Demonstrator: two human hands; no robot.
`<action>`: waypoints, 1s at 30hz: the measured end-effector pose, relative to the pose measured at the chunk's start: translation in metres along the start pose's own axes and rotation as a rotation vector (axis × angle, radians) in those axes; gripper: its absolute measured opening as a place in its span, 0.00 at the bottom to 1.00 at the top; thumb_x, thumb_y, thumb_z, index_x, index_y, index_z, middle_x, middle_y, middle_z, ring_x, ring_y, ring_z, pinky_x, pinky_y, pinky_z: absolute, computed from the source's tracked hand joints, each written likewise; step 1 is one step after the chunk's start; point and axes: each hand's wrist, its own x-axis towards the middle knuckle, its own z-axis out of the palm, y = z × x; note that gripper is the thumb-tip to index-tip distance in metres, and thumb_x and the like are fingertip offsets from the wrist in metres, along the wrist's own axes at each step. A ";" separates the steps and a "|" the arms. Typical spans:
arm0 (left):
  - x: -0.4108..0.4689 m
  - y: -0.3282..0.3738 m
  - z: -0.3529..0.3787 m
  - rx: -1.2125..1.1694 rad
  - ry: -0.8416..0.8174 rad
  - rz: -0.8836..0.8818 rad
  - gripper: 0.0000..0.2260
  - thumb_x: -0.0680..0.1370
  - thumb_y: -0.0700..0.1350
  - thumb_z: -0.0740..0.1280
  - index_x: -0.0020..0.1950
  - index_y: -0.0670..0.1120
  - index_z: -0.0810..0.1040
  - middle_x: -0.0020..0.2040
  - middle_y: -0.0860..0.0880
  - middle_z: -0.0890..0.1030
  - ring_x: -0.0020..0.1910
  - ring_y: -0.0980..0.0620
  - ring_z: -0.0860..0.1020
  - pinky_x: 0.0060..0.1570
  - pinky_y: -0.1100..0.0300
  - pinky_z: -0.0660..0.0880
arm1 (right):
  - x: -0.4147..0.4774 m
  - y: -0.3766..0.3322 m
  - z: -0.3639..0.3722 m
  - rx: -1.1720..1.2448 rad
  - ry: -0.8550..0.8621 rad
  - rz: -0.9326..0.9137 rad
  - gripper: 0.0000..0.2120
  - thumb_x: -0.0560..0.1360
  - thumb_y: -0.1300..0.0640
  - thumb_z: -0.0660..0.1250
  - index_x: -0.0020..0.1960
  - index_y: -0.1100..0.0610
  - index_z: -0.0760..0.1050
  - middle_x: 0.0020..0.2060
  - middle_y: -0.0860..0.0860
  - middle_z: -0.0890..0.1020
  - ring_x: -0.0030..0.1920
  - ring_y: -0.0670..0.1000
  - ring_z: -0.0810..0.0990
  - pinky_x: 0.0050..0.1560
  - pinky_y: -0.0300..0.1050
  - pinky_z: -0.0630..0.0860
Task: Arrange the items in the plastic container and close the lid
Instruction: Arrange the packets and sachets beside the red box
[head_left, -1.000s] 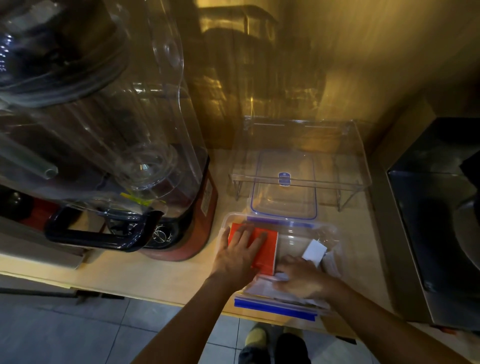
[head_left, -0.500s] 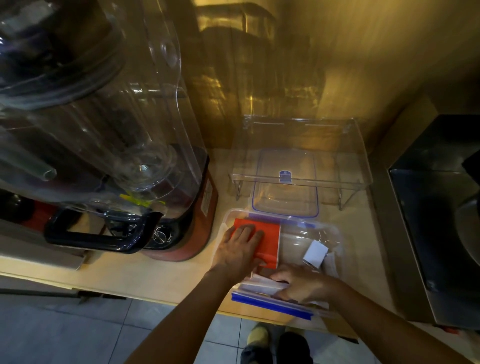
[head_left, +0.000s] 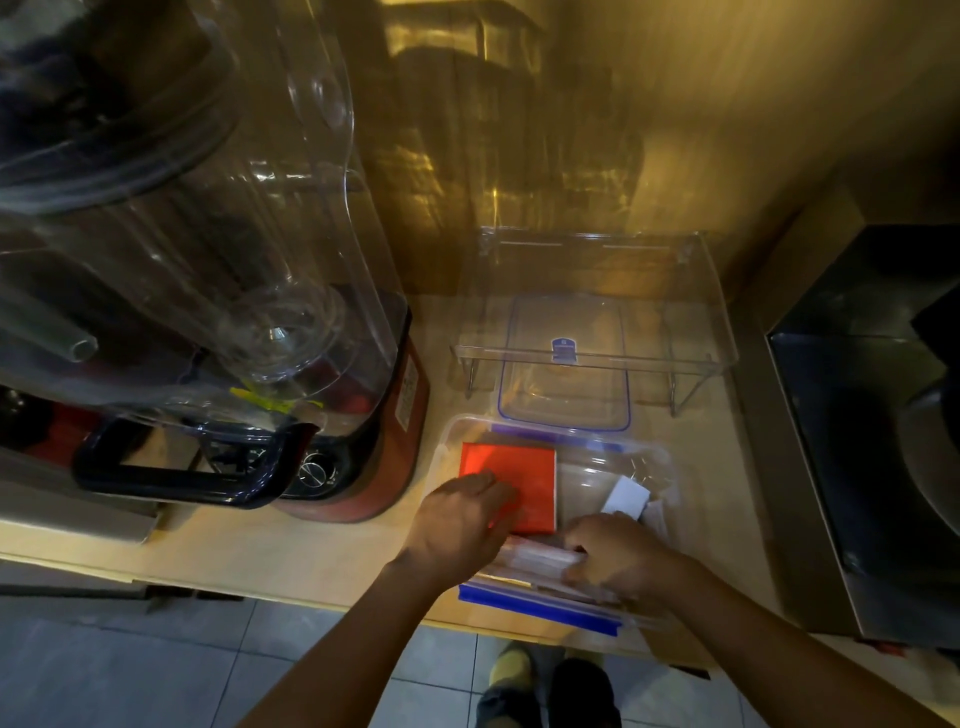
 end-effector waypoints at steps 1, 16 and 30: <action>-0.003 0.002 0.001 0.010 -0.006 -0.020 0.14 0.78 0.55 0.58 0.54 0.51 0.78 0.49 0.49 0.82 0.47 0.47 0.79 0.44 0.55 0.74 | 0.000 0.002 0.000 0.021 0.002 0.006 0.14 0.72 0.47 0.67 0.52 0.55 0.77 0.51 0.52 0.80 0.53 0.53 0.78 0.50 0.44 0.72; -0.014 0.013 0.011 -0.108 -0.186 -0.058 0.13 0.76 0.57 0.61 0.56 0.54 0.77 0.56 0.53 0.80 0.54 0.50 0.78 0.48 0.58 0.73 | -0.008 0.004 0.000 -0.120 0.182 0.003 0.09 0.71 0.46 0.64 0.42 0.51 0.75 0.49 0.51 0.80 0.55 0.54 0.73 0.55 0.51 0.62; -0.018 0.011 0.017 -0.193 -0.273 -0.020 0.19 0.75 0.63 0.59 0.58 0.55 0.77 0.58 0.55 0.81 0.53 0.55 0.79 0.50 0.61 0.74 | -0.027 -0.005 -0.008 0.003 0.093 -0.227 0.07 0.68 0.56 0.68 0.44 0.57 0.79 0.41 0.47 0.74 0.45 0.50 0.77 0.42 0.43 0.70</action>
